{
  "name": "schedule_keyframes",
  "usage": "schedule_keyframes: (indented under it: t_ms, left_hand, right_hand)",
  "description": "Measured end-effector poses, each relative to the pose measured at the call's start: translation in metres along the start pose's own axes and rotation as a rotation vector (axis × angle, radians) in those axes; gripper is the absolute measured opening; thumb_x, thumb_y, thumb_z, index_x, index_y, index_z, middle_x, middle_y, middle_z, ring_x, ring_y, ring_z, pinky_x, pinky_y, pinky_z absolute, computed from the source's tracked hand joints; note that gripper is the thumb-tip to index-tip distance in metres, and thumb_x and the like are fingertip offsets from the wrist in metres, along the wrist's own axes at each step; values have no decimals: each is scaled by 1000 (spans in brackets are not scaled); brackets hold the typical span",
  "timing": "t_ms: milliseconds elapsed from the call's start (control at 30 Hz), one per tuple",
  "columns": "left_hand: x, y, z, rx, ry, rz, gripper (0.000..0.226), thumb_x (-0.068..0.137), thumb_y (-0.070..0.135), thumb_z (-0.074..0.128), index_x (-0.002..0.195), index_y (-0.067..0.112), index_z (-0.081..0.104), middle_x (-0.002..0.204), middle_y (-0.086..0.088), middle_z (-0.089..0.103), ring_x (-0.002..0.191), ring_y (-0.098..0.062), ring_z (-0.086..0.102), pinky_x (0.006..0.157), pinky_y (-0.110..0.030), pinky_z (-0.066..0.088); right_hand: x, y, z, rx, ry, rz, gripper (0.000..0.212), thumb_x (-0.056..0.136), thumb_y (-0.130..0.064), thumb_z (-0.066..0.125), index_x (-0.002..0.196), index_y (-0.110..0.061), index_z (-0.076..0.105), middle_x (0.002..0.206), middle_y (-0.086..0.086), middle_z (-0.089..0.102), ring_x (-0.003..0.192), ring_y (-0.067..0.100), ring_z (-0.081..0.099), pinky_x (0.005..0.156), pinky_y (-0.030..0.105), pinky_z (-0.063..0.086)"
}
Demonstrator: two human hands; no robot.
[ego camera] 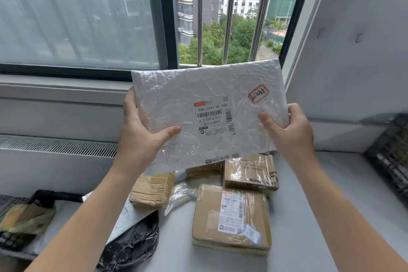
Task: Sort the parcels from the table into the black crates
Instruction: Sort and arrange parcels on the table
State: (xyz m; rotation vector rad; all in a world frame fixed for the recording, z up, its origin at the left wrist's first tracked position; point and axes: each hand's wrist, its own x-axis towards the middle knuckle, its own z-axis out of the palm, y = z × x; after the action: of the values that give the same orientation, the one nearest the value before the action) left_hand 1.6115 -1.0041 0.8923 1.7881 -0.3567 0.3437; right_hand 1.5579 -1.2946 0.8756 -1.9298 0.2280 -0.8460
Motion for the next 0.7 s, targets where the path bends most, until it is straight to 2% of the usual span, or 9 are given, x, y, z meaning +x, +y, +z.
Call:
schedule_keyframes:
  t_ms: [67,100,200,267,333,367,533,633,700]
  left_hand:
    - [0,3,3,-5,-14,15,116,62,30,90,151,39,16,149,16,41,135,-5,44,113,-35,39]
    - [1,4,4,-18,-19,21,117,61,32,90,150,41,15,149,15,42,134,-3,46,111,-32,41]
    - [1,8,11,-47,-25,41,117,60,33,89,149,45,15,140,28,43,126,14,45,97,-6,42]
    - [2,10,15,-63,-35,56,117,62,28,89,150,43,14,139,31,41,126,16,44,95,-4,41]
    - [3,12,18,-69,-44,68,118,64,24,89,153,40,13,145,23,43,130,10,45,101,-12,43]
    - [4,14,19,-68,-49,74,119,65,24,89,153,39,12,147,19,43,131,7,45,102,-15,44]
    - [3,19,24,-50,-40,87,118,63,27,89,153,40,12,141,25,42,126,19,41,94,-1,39]
    - [4,20,28,-37,-36,80,118,64,28,89,152,42,12,136,31,41,119,25,41,91,1,39]
    - [4,21,30,-27,-40,67,119,63,30,89,152,43,11,140,25,43,122,22,41,93,-1,40]
  right_hand:
    - [0,-2,-6,-27,11,-19,37,74,-59,75,87,-35,51,79,-13,65,64,-8,63,48,7,43]
    - [0,-2,-8,-42,20,-25,40,73,-61,74,94,-36,52,82,-15,65,66,-10,63,49,5,43]
    - [0,-5,-16,-122,33,-37,75,70,-68,69,131,-33,46,93,-20,64,80,-9,64,61,6,47]
    - [1,-4,-20,-193,31,-66,91,68,-73,65,145,-33,35,116,-8,67,100,7,66,81,24,53]
    - [1,-4,-23,-244,37,-84,99,68,-75,64,150,-32,29,134,3,60,118,24,59,95,39,51]
    - [2,-4,-24,-253,38,-85,100,68,-74,65,151,-32,27,138,5,57,121,26,57,97,41,50]
    - [4,1,-30,-277,56,-95,104,69,-74,65,153,-27,28,144,4,52,127,24,52,96,29,39]
    - [5,3,-32,-285,64,-94,106,67,-78,60,153,-26,28,146,3,51,129,23,50,97,28,36]
    - [7,5,-33,-293,69,-96,106,67,-78,59,154,-25,28,147,3,50,129,22,49,97,27,35]
